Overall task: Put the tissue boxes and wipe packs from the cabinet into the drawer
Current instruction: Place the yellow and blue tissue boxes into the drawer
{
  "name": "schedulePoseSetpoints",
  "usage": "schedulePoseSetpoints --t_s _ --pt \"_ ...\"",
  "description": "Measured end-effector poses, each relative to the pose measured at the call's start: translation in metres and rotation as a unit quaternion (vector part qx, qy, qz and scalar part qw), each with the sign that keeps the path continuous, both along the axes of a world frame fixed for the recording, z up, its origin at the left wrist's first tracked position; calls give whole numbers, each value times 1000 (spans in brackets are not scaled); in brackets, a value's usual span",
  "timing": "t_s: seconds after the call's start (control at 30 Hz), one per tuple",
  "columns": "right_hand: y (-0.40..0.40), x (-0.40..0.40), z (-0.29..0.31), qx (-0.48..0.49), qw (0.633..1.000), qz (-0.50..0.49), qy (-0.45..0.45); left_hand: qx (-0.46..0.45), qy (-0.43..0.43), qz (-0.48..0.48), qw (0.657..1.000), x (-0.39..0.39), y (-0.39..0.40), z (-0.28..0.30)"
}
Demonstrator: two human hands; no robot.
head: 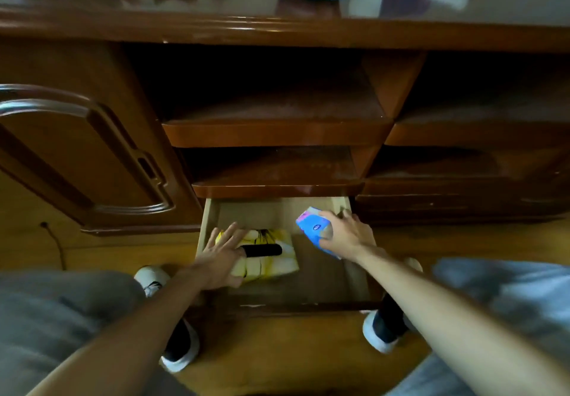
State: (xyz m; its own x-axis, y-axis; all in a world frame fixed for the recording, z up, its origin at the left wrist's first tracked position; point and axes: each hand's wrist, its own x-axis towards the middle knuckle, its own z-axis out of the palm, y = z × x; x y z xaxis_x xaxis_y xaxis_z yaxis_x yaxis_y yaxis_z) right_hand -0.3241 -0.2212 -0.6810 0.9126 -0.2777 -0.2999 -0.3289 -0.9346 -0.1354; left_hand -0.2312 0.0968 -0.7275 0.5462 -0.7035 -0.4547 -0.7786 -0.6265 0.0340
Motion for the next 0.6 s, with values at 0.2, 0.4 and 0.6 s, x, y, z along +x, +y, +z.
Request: schedulePoseSetpoints --t_s 0.2,0.4,0.6 --pt "-7 -3 -42 -18 999 -24 -32 67 -16 59 996 -4 3 -21" --pt "1 0 -67 -21 998 -26 -58 -6 -36 93 995 -12 -19 -25" --pt "19 4 -83 2 999 28 -44 30 10 60 998 -13 -69 -51"
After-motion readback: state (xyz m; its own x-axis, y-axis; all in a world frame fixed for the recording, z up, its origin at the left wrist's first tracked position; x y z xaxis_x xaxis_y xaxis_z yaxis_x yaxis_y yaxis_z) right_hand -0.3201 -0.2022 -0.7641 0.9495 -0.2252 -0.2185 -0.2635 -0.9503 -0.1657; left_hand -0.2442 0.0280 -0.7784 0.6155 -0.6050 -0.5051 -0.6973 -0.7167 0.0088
